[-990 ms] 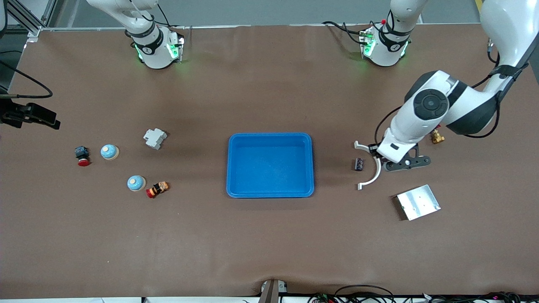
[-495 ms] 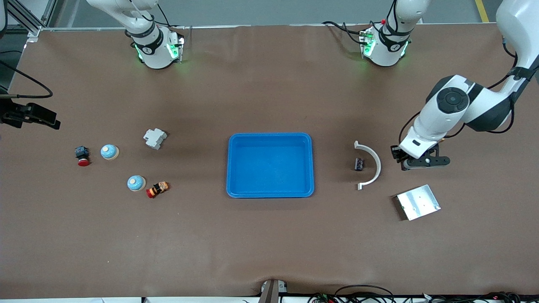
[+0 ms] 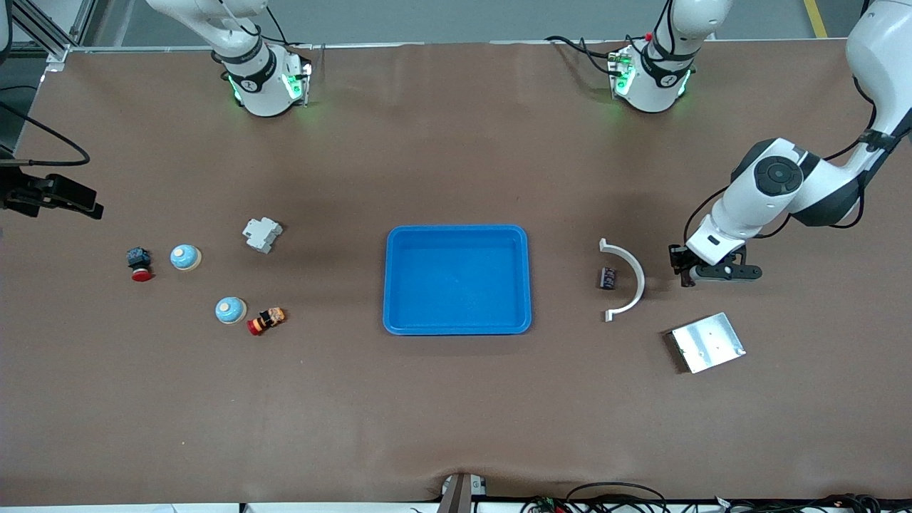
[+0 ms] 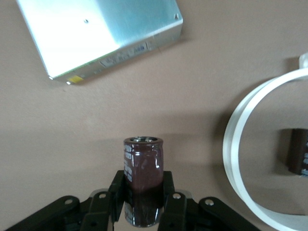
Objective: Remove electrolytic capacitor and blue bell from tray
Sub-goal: 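Lift the capacitor and carry it toward the white arc with the left gripper, then lower the capacitor beside the white arc and open the left gripper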
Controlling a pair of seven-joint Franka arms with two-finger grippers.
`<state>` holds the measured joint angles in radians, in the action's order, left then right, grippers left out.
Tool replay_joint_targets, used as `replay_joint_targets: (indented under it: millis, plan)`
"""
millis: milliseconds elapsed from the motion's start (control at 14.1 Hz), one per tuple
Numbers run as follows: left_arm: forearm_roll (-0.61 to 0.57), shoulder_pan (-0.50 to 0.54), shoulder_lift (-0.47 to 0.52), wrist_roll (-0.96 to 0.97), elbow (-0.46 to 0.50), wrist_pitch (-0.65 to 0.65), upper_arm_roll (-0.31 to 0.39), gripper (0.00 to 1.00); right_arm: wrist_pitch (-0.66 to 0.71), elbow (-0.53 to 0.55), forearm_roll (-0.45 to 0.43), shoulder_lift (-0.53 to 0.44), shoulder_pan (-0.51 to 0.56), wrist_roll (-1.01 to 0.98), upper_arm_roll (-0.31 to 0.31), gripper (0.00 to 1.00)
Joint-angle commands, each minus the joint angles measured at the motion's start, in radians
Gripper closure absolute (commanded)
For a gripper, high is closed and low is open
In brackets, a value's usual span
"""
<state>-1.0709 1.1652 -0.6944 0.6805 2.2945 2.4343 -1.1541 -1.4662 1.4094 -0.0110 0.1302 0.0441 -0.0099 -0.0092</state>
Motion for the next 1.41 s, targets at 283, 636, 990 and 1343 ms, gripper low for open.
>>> replay_joint_targets:
  millis: [283,636,990,1343]
  plan:
    - [-0.026,-0.094,-0.022,0.005,0.000,0.015,0.056,1.00,0.009,-0.010,0.023,-0.003,0.020,0.001,0.009,0.00]
    - [-0.031,-0.124,-0.020,0.004,-0.004,0.035,0.085,1.00,0.009,-0.010,0.023,-0.003,0.023,0.002,0.009,0.00]
    - [-0.084,-0.122,-0.024,-0.001,-0.013,0.075,0.138,1.00,0.009,-0.010,0.025,-0.003,0.025,0.002,0.009,0.00]
    - [-0.084,-0.128,-0.024,0.005,-0.015,0.085,0.146,1.00,0.009,-0.010,0.025,-0.003,0.025,0.002,0.009,0.00]
